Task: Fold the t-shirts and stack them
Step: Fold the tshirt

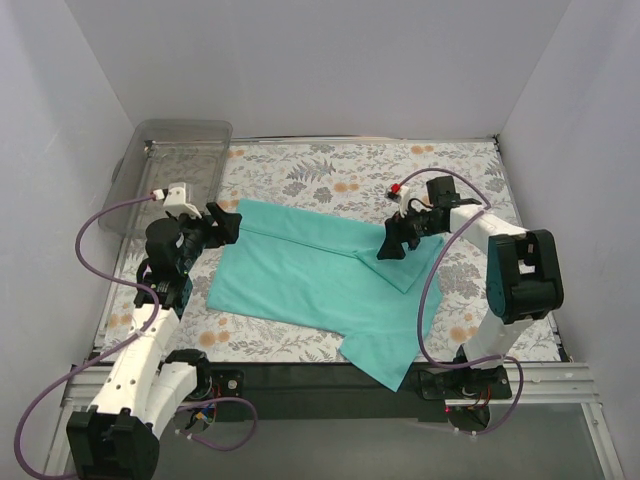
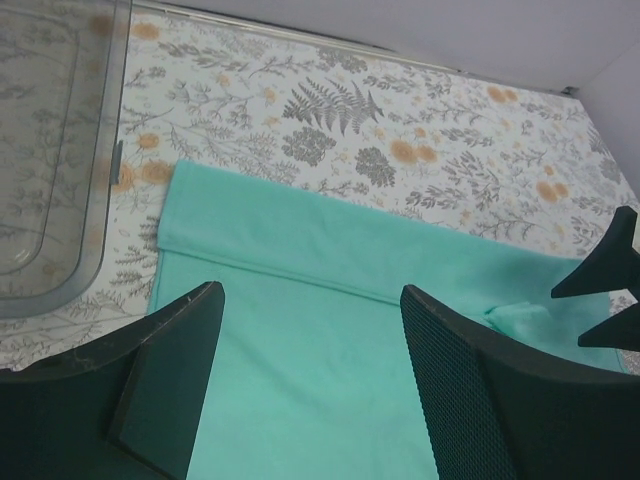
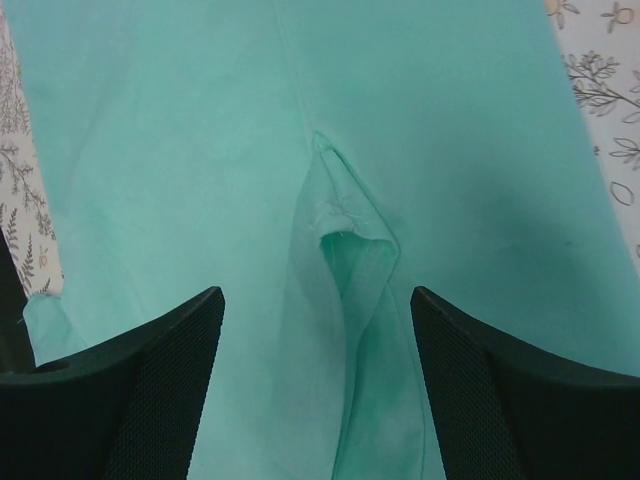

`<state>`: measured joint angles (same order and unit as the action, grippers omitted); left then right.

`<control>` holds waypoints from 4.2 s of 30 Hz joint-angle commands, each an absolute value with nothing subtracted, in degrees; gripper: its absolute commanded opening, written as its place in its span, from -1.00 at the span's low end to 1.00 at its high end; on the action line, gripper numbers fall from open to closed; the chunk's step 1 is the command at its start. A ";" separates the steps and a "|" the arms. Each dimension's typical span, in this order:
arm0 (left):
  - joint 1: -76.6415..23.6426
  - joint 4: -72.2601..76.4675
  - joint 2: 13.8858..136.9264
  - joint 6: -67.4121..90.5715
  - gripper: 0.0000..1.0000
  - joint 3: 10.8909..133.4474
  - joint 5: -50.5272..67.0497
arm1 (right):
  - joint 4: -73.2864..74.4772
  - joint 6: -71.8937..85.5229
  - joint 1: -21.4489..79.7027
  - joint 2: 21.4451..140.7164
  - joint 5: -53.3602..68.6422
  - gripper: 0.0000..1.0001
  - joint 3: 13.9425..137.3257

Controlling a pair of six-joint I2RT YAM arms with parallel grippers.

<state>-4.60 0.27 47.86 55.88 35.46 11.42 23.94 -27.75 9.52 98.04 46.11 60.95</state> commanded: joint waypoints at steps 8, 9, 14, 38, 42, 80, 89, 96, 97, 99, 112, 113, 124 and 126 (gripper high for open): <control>-4.22 -6.68 42.45 54.40 0.33 32.43 10.55 | 27.68 -30.49 14.23 102.48 41.92 0.29 66.18; -4.22 -6.68 42.36 54.49 0.33 32.52 10.55 | 28.21 -30.85 15.02 102.22 41.84 0.28 65.66; -4.22 -6.68 42.45 54.49 0.33 32.52 10.55 | 30.14 -33.13 18.19 98.71 41.48 0.20 63.55; -4.22 -6.33 42.19 54.49 0.33 32.43 9.49 | 40.51 -34.98 30.58 100.10 37.71 0.22 66.08; -4.22 -6.42 42.27 54.41 0.33 32.34 9.23 | 42.27 -35.24 33.66 100.90 36.48 0.23 68.11; -4.22 -6.06 42.28 54.49 0.33 32.26 9.84 | 38.14 -32.52 30.85 102.92 34.28 0.14 70.22; -4.22 -5.98 42.45 54.58 0.33 32.26 10.19 | 38.76 -32.35 31.64 104.24 34.54 0.12 70.93; -4.22 -5.98 42.28 54.58 0.33 32.26 10.02 | 39.99 -31.47 31.82 108.45 36.65 0.11 73.12; -4.22 -5.98 42.28 54.58 0.33 32.17 9.93 | 40.16 -31.46 31.90 108.54 36.74 0.11 73.21; -4.22 -5.89 42.45 54.58 0.33 32.26 10.02 | 40.34 -31.55 31.90 108.28 36.48 0.11 73.30; -4.22 -10.00 43.32 64.32 0.68 34.00 8.34 | 45.53 -39.11 23.50 89.48 32.43 0.37 73.93; -4.22 -10.80 43.77 65.47 0.69 34.45 9.13 | 45.35 -39.11 21.38 88.78 32.08 0.37 73.22; -4.39 3.32 63.33 75.31 0.50 37.16 31.89 | 29.19 -23.22 -9.39 92.28 34.17 -0.03 64.87; -5.35 3.60 72.19 75.06 0.46 42.96 32.35 | 26.82 -19.61 -11.76 93.24 35.85 -0.10 63.46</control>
